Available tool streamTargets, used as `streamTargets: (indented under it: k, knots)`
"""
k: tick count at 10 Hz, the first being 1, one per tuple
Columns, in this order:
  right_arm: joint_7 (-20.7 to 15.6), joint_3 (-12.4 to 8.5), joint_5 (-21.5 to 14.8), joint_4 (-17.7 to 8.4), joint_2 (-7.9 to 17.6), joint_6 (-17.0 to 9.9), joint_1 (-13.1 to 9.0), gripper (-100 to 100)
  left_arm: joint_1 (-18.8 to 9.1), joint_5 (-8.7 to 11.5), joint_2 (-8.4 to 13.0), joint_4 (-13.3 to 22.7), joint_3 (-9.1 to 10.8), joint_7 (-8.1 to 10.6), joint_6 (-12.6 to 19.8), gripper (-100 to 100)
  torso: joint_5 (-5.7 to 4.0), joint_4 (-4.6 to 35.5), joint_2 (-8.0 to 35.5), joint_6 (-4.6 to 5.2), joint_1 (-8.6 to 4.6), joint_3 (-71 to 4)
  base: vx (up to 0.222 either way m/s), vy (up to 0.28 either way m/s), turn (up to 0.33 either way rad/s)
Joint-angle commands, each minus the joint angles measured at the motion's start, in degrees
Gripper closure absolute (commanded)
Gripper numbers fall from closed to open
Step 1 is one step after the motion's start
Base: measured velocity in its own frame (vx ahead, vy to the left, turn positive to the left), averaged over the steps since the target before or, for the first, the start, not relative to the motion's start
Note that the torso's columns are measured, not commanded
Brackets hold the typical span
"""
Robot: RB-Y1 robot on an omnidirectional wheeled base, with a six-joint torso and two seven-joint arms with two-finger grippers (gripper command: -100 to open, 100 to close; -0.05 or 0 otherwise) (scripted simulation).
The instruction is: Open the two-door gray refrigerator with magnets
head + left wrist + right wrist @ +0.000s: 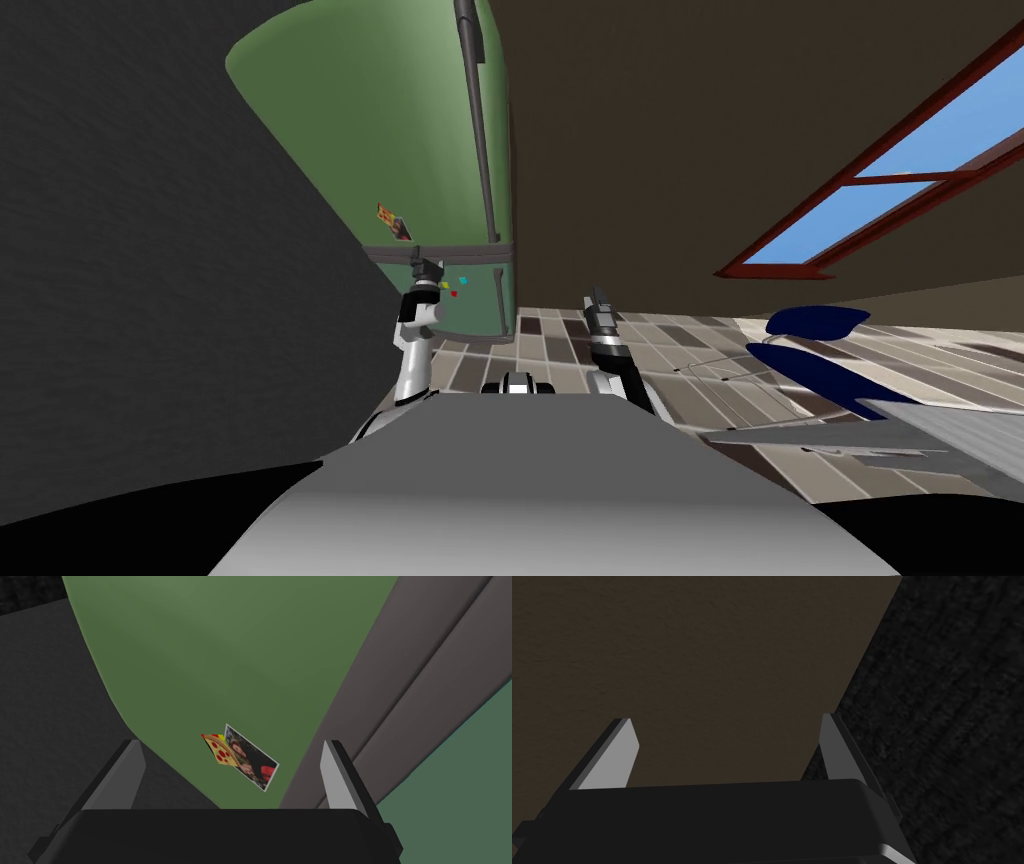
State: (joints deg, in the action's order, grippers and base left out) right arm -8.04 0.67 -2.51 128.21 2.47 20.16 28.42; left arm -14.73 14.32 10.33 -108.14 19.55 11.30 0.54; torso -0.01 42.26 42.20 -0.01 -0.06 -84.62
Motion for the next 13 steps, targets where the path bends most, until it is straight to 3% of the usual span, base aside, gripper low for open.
streamTargets:
  k: [1,2,3,4,5,6,9,10,12,13]
  knots:
    - [0.0,0.0,0.0,0.0,0.0,0.0,-0.01,0,-4.01,0.78,-0.18,2.75,2.32,0.34,4.12,-100,-0.01,0.01,0.07,0.01,0.04,0.03,-0.006,-0.187,0.085]
    - [0.0,0.01,0.0,0.0,-0.01,0.0,-0.01,0,-4.71,0.78,-0.18,2.75,2.32,0.34,4.8,-100,-0.03,0.05,0.18,0.01,-0.1,0.11,-0.003,-0.153,0.074]
    - [0.0,0.0,0.0,0.0,0.0,0.0,-0.01,0,-6.56,1.28,-0.31,4.85,3.8,0.54,6.92,-100,-0.01,0.06,0.17,0.01,0.08,0.11,0.03,-0.154,0.111]
    - [0.0,0.0,0.0,0.0,0.0,0.0,0.0,0,-7.56,1.28,-0.31,4.85,3.8,0.54,7.37,-100,0.02,0.01,0.02,0.0,0.09,0.02,0.023,-0.122,0.06]
    - [0.0,0.0,0.0,0.0,0.01,0.0,-0.01,0,-9.72,1.77,-0.44,6.97,5.26,0.73,9.71,-100,0.04,0.0,0.03,0.01,0.2,0.01,0.016,-0.157,0.091]
    - [0.0,0.0,0.0,0.0,0.0,0.0,0.0,0,-10.37,1.77,-0.44,6.97,5.26,0.73,9.92,-100,0.01,0.01,0.05,0.0,0.02,0.03,0.018,-0.14,0.067]
    - [0.0,0.0,0.0,0.0,0.01,0.0,-0.01,0,-15.31,2.73,-0.65,11.19,8.11,1.09,14.87,-100,0.02,0.04,0.14,0.02,0.13,0.08,0.014,-0.135,0.084]
    - [0.0,0.0,0.0,0.0,0.0,0.0,0.0,0,-15.86,2.73,-0.65,11.19,8.11,1.09,14.91,-100,0.0,0.03,0.09,0.0,0.01,0.06,0.006,-0.132,0.057]
    - [0.0,0.0,0.0,0.0,0.0,0.0,-0.01,0,-19.88,3.63,-0.74,15.31,10.8,1.43,18.65,-100,0.01,0.02,0.07,0.0,0.05,0.04,0.021,-0.165,0.12]
    - [0.0,0.0,0.0,0.0,0.0,0.0,0.0,0,-21.08,3.63,-0.74,15.31,10.8,1.43,19.65,-100,-0.04,0.0,0.0,0.01,-0.1,0.0,0.011,-0.165,0.059]
